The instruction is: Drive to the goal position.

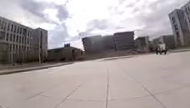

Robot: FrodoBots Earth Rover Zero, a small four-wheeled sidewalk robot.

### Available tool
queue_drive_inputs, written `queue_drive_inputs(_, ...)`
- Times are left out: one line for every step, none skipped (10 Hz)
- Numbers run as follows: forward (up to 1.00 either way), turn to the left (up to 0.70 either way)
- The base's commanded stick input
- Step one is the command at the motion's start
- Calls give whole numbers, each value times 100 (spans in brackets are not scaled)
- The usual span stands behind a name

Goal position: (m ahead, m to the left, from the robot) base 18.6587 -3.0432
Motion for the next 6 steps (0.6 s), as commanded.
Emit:
queue_drive_inputs(70, 0)
queue_drive_inputs(70, 0)
queue_drive_inputs(70, 0)
queue_drive_inputs(70, 0)
queue_drive_inputs(70, 0)
queue_drive_inputs(70, 0)
